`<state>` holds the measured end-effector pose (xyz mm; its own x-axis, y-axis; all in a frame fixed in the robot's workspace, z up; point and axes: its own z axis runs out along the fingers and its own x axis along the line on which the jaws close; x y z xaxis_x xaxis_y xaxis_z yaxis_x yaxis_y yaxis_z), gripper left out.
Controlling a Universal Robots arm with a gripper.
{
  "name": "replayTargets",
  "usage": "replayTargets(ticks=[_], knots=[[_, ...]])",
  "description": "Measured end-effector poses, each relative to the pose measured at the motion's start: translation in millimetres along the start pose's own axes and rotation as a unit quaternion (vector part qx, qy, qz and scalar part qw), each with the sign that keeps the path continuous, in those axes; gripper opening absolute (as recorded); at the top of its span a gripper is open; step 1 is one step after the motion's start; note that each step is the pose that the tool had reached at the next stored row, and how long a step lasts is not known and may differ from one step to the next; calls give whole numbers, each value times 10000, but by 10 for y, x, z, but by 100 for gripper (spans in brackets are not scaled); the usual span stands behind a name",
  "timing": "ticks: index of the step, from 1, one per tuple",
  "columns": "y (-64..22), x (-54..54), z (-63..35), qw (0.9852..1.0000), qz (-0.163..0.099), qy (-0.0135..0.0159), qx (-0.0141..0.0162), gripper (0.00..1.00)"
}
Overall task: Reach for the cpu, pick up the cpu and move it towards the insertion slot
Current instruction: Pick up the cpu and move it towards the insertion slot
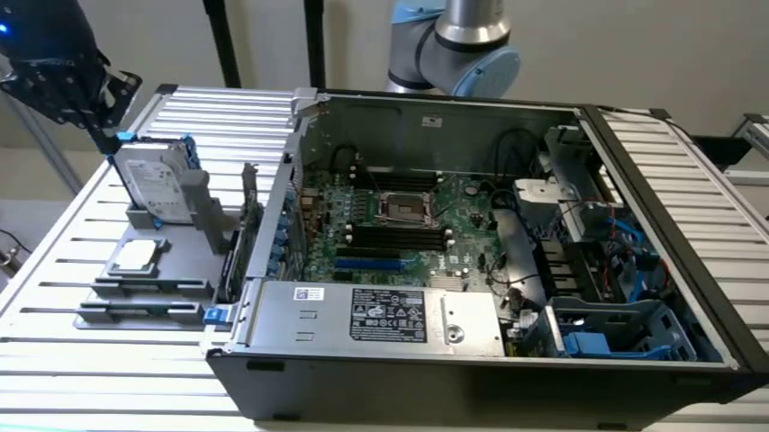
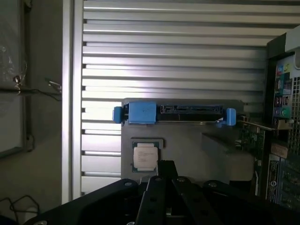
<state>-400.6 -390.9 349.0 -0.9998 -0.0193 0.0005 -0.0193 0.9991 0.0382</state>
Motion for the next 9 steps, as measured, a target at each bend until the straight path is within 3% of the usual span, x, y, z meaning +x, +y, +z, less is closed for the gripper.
replayTargets(ticks=[6,9], knots=[[-120,169,19,10000,1,3,2,11],[-159,189,29,10000,1,16,7,11]])
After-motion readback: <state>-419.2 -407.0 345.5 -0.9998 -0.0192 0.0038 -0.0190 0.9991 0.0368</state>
